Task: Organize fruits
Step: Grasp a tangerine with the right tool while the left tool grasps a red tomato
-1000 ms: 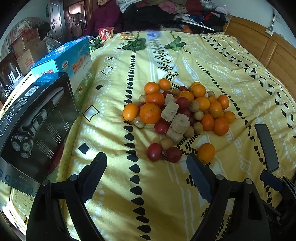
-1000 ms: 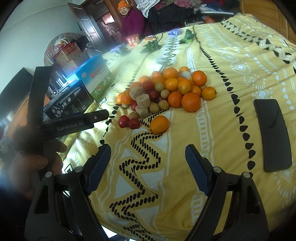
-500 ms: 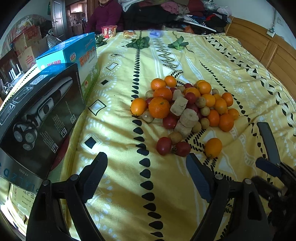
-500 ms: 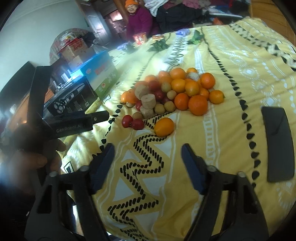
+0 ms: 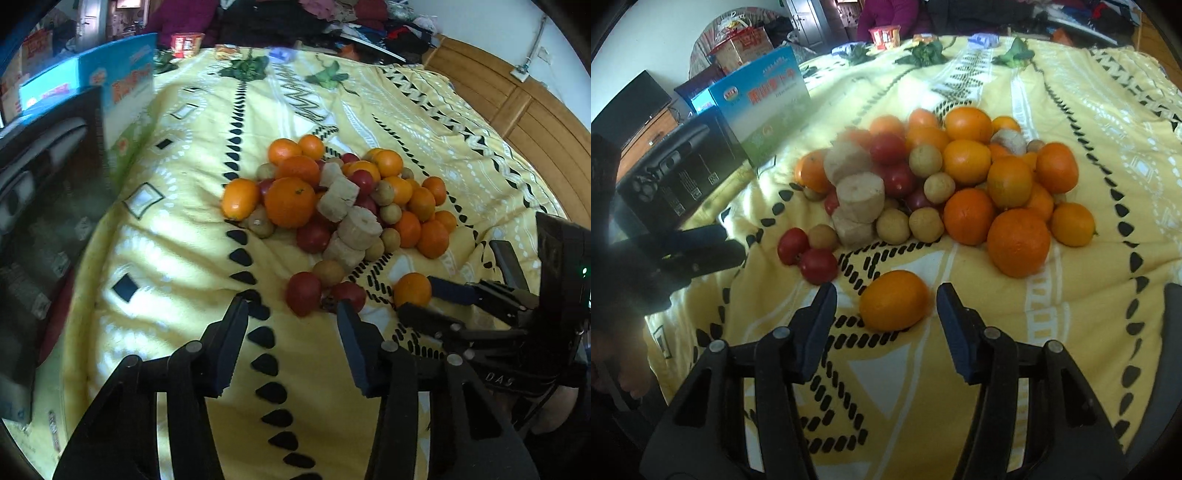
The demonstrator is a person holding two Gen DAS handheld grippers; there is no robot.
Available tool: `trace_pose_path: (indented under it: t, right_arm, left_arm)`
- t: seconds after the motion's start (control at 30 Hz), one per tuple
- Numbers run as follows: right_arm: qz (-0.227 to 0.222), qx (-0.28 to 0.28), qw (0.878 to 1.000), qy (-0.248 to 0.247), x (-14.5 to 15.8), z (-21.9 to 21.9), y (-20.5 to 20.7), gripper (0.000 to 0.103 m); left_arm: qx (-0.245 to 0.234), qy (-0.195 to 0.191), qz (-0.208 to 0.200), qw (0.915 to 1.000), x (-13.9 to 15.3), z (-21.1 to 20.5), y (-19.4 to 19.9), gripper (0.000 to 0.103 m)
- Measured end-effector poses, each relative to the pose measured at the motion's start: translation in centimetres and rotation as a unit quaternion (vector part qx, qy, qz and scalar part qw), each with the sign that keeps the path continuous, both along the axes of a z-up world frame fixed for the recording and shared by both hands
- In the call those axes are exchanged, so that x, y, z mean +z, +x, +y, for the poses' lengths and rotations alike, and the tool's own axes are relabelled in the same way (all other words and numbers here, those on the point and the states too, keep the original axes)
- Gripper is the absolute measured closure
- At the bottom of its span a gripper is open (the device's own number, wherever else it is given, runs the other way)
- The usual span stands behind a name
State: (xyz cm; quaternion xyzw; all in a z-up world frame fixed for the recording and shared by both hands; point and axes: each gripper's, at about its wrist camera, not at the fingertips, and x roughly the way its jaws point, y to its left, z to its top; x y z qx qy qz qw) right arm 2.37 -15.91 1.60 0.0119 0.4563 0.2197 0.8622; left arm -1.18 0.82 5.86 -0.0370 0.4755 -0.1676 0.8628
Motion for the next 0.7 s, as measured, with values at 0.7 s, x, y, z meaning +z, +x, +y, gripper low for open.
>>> trace_pose_path:
  t: [0.7]
  right_arm:
    - [0.007,-0.003,1.000,0.022,-1.5,-0.7,0.5,0.057]
  left_arm:
    - [-0.033,0.003,-0.008,0.9994,-3.4,-1.2,2.1,0.071]
